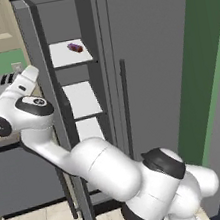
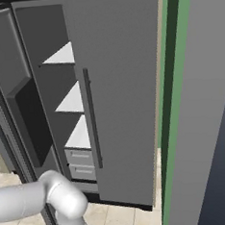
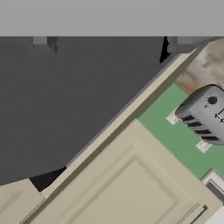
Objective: Pick up the frozen chicken drumstick from the freezer, place it on any shelf in the fridge, and close the fridge and freezer doors when done.
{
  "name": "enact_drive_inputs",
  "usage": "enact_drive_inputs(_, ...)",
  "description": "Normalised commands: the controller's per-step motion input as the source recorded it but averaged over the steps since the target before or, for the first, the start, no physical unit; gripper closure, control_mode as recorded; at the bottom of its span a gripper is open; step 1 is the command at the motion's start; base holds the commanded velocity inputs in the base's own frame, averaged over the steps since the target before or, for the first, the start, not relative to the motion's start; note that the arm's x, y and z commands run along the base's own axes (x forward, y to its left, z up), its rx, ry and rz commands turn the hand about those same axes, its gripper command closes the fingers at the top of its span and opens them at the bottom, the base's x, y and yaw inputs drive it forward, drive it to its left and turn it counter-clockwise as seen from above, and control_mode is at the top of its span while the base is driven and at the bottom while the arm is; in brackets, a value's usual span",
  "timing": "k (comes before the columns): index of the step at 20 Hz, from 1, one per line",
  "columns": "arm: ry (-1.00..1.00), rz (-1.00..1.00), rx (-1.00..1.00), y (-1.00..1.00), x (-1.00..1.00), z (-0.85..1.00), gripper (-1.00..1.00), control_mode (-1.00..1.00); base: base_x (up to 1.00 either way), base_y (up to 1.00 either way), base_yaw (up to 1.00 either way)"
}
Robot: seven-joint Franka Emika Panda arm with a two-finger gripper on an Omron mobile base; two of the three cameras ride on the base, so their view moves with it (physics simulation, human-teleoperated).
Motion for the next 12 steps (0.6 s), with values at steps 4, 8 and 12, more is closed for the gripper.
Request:
enact_drive_inputs(4,0.03,-0.10,0.00,-0.08,0.38,-0.01,-1.00,-1.00,0.00,0.00,0.00)
enact_drive_inputs(8,0.00,-0.05,0.00,-0.40,0.26,-0.04,-1.00,-1.00,0.00,0.00,0.00)
enact_drive_inputs(12,0.00,-0.01,0.00,-0.60,0.23,-0.07,-1.00,-1.00,0.00,0.00,0.00)
